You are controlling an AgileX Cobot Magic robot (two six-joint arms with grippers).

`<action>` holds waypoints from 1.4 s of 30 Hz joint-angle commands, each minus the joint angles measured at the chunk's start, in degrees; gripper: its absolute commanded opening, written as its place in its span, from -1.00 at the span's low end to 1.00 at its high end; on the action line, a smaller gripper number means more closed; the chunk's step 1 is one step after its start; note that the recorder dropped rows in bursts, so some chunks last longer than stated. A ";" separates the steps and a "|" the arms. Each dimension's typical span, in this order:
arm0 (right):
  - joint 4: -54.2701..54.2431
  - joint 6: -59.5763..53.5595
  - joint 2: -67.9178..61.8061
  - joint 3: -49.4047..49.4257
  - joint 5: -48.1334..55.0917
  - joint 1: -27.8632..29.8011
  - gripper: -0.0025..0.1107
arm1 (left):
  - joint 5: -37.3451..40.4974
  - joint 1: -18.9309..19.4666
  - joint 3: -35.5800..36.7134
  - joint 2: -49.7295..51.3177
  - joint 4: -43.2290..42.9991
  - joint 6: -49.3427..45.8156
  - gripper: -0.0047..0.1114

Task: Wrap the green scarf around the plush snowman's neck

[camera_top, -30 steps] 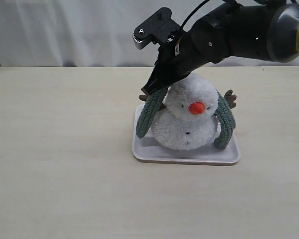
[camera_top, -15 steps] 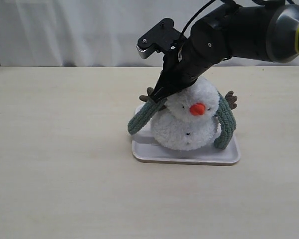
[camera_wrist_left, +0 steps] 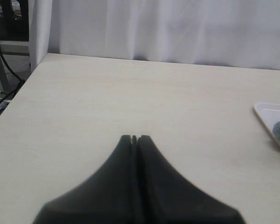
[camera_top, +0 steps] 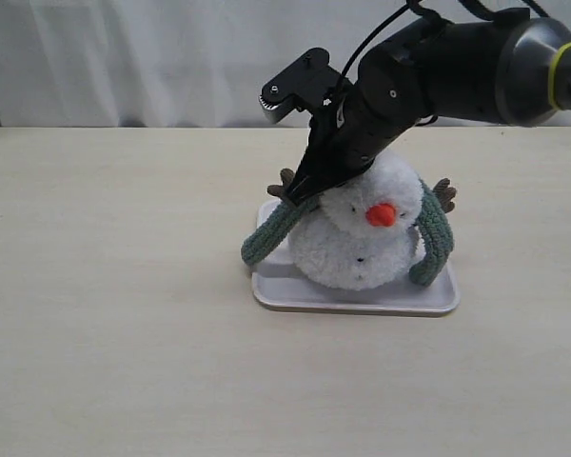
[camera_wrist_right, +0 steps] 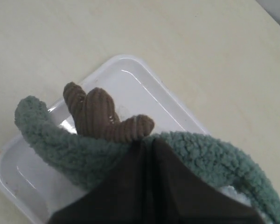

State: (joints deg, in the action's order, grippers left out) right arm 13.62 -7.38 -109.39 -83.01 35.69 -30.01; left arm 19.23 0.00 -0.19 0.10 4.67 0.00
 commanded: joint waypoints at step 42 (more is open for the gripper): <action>7.10 -42.13 -4.10 3.36 -3.25 -13.51 0.14 | -0.71 -0.08 0.19 -0.10 -0.04 0.00 -0.92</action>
State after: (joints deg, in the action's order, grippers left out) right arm 16.29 -52.06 -111.81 -79.92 33.63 -43.48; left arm 19.23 0.00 -0.19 0.10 4.67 0.00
